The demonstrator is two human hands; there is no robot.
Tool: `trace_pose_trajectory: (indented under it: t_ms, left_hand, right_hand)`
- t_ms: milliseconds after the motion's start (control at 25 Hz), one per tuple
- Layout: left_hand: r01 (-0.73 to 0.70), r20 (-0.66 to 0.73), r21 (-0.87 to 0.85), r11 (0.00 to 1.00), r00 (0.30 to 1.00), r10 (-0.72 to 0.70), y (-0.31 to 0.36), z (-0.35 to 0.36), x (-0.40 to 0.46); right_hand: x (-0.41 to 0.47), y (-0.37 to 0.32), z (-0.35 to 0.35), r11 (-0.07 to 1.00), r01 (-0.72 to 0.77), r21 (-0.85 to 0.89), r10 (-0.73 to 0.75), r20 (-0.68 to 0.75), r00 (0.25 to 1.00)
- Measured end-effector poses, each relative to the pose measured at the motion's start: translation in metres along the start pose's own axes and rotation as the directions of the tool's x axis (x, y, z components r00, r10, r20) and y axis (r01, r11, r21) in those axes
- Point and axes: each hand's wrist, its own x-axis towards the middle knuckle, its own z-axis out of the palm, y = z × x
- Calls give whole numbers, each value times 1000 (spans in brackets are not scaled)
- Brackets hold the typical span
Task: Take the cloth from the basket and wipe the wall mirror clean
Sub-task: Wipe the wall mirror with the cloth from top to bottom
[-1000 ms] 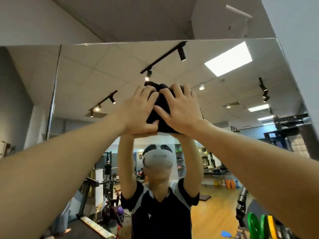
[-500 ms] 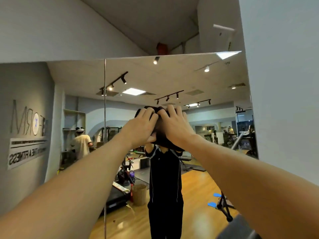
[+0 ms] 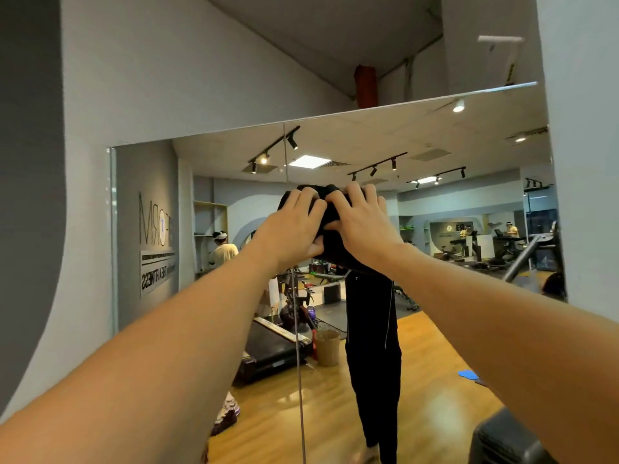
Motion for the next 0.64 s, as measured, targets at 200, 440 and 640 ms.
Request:
trace_pose_trajectory:
  t_ms: [200, 440, 640]
  left_hand:
    - [52, 104, 87, 995, 993, -61, -59, -50, -87]
    - [190, 152, 255, 948, 961, -233, -123, -109, -177]
    - [282, 189, 470, 836, 893, -408, -176, -178, -264]
  right_hand:
    - [6, -109, 17, 990, 49, 136, -48, -15, 999]
    - [37, -226, 30, 933, 201, 298, -181, -95, 979]
    - [57, -348, 27, 828, 312, 466, -267, -163, 950]
